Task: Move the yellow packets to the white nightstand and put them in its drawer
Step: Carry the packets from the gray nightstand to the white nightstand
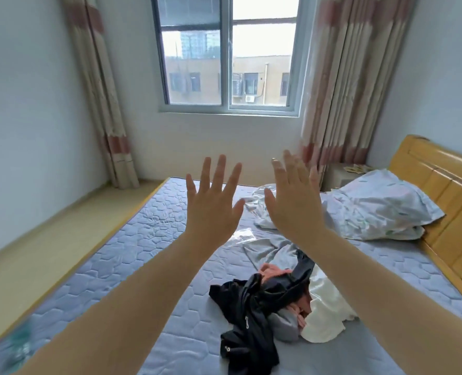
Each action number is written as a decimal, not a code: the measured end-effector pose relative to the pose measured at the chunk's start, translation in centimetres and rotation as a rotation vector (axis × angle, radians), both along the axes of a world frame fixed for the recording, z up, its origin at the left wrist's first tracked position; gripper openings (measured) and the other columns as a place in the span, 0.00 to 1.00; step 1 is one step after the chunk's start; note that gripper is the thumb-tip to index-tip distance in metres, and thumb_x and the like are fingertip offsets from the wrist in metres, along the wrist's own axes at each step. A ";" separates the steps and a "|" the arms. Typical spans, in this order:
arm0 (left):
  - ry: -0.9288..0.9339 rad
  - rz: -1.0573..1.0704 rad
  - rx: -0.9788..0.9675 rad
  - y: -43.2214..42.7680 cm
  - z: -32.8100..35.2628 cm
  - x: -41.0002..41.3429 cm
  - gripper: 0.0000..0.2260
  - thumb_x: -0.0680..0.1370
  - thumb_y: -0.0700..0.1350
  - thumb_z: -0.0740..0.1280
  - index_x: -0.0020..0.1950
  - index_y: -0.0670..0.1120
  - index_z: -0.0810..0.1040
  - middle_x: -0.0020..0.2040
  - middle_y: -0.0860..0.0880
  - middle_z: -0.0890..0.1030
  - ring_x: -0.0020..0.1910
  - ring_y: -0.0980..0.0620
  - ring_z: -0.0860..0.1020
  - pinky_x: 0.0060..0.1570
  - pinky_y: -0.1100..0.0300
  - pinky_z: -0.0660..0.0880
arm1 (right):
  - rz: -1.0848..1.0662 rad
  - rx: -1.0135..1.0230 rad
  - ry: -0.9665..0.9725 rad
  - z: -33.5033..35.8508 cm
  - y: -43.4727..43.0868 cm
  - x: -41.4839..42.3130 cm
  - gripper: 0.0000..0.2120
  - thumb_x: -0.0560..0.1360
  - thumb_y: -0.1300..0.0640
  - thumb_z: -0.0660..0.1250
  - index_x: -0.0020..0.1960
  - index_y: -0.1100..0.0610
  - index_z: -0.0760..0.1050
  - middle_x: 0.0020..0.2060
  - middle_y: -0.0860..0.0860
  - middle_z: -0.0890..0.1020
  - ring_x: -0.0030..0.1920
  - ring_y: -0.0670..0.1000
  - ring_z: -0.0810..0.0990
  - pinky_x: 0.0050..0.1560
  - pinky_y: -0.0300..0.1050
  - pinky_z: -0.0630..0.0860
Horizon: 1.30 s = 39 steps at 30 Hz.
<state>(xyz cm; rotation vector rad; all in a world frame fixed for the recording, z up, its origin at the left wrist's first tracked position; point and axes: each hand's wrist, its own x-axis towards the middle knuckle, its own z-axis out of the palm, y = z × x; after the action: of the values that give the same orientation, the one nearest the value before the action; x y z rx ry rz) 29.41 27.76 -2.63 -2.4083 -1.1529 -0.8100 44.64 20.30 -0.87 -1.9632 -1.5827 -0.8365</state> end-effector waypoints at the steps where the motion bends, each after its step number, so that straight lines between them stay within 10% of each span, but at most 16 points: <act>1: -0.016 0.023 0.003 1.5 0.1 -2.5 0.29 0.77 0.58 0.50 0.77 0.51 0.57 0.77 0.44 0.59 0.75 0.39 0.58 0.66 0.33 0.58 | 0.028 0.016 -0.008 0.0 1.7 -2.5 0.26 0.76 0.50 0.58 0.71 0.60 0.63 0.72 0.61 0.65 0.71 0.63 0.65 0.69 0.66 0.58; 13: 0.051 0.213 -0.026 17.4 3.0 -31.9 0.31 0.79 0.57 0.53 0.79 0.50 0.47 0.79 0.44 0.48 0.77 0.40 0.47 0.69 0.33 0.51 | 0.191 -0.011 -0.022 2.0 20.6 -31.1 0.27 0.76 0.52 0.63 0.72 0.61 0.63 0.73 0.61 0.63 0.73 0.62 0.62 0.69 0.65 0.57; 39: 0.123 0.387 -0.048 59.5 2.5 -67.8 0.30 0.81 0.57 0.51 0.79 0.51 0.43 0.79 0.45 0.44 0.77 0.42 0.43 0.71 0.36 0.47 | 0.377 -0.124 -0.023 0.5 67.2 -65.7 0.27 0.76 0.52 0.63 0.72 0.62 0.63 0.73 0.61 0.62 0.73 0.62 0.60 0.70 0.64 0.57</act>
<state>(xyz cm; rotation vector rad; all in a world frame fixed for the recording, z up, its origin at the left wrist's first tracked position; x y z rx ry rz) -38.41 87.30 -0.13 -2.1336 -1.5338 -0.5080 -21.07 87.48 -0.37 -1.6574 -1.9765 -0.6219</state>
